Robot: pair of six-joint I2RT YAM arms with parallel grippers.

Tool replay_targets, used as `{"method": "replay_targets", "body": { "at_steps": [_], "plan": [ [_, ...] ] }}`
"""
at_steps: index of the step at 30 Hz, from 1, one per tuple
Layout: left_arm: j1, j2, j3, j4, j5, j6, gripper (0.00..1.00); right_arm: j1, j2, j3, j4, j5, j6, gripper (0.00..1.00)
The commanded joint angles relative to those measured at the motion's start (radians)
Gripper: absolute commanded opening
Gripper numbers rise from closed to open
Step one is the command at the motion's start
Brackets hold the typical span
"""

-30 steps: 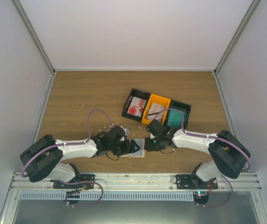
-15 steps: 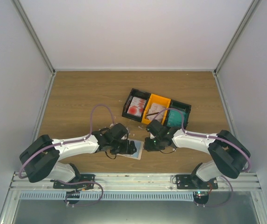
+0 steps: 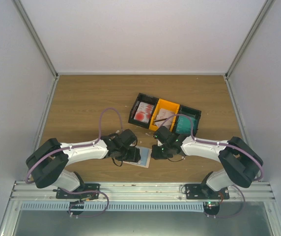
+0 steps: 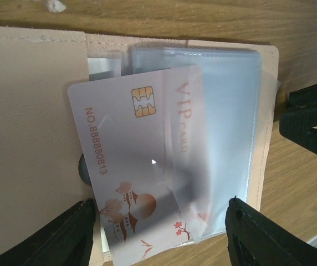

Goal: Put the credit cards into the card holder
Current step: Insert the credit card into the card holder.

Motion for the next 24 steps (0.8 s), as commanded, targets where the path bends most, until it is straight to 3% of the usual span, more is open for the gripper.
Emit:
{"method": "replay_targets", "body": {
  "at_steps": [1,24],
  "plan": [
    [-0.002,0.052,0.015,0.048,0.003,0.035,0.66,0.005,0.021,-0.017,0.007,-0.007,-0.009,0.2],
    [-0.038,0.104,0.087,0.112,0.06,0.185,0.52,0.005,0.045,-0.001,0.022,-0.002,-0.017,0.2]
  ]
}}
